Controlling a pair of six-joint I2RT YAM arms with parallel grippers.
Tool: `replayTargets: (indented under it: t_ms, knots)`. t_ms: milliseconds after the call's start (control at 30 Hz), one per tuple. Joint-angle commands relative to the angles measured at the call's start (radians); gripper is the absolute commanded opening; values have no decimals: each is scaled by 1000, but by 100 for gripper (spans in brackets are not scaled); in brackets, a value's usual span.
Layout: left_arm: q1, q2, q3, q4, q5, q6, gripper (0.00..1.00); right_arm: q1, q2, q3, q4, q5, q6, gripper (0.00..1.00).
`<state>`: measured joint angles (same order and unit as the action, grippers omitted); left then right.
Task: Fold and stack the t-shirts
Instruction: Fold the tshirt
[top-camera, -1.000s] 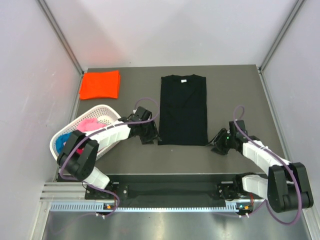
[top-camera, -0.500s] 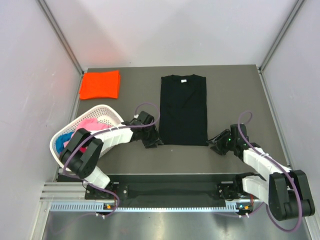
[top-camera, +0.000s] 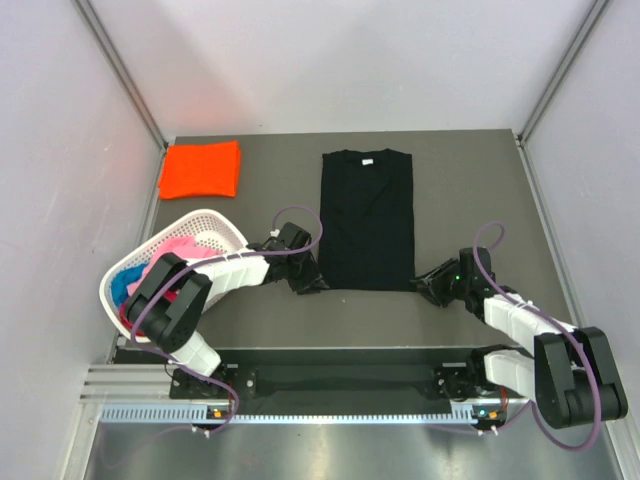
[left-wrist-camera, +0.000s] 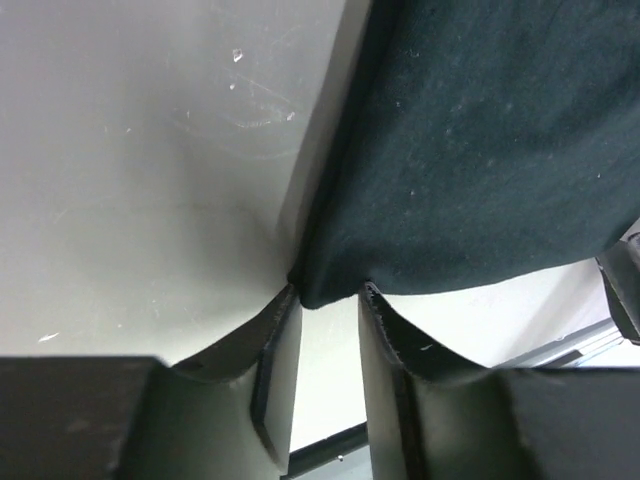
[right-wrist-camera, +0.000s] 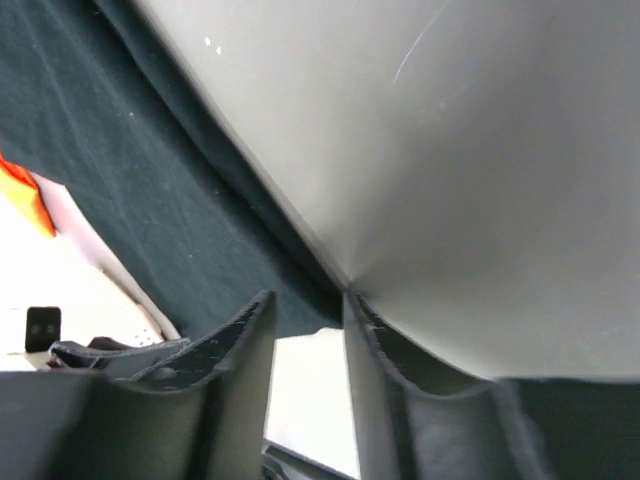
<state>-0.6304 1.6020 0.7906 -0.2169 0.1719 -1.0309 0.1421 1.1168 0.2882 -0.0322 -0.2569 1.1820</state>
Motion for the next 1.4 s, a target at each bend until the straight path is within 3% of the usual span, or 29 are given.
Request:
replayTargets:
  t_ms: [0,100,133,167,633,1067,1200,1367]
  knots:
    - [-5,35,-11,14,-41,3,31,7,34,-26,-2,36,-10,32]
    - [-6,26,-7,1,-51,11,15,7,41,-12,-33,38,-44,18]
    - [-8,19,1,-7,-60,18,3,7,41,-6,-50,47,-54,12]
    - [-15,7,7,-19,-71,22,0,7,40,-1,-67,51,-65,1]
    - [-182,-158,59,-243,-262,17,0,7,-210,89,-425,146,-350,0]
    - [-483,-326,128,-487,-469,-126,0,7,-624,221,-845,145,-420,0]
    - [-526,-323,145,-512,-485,-156,0,7,-686,252,-894,139,-412,0]
    - [-513,-300,206,-545,-581,-112,0,7,-663,287,-821,134,-430,0]
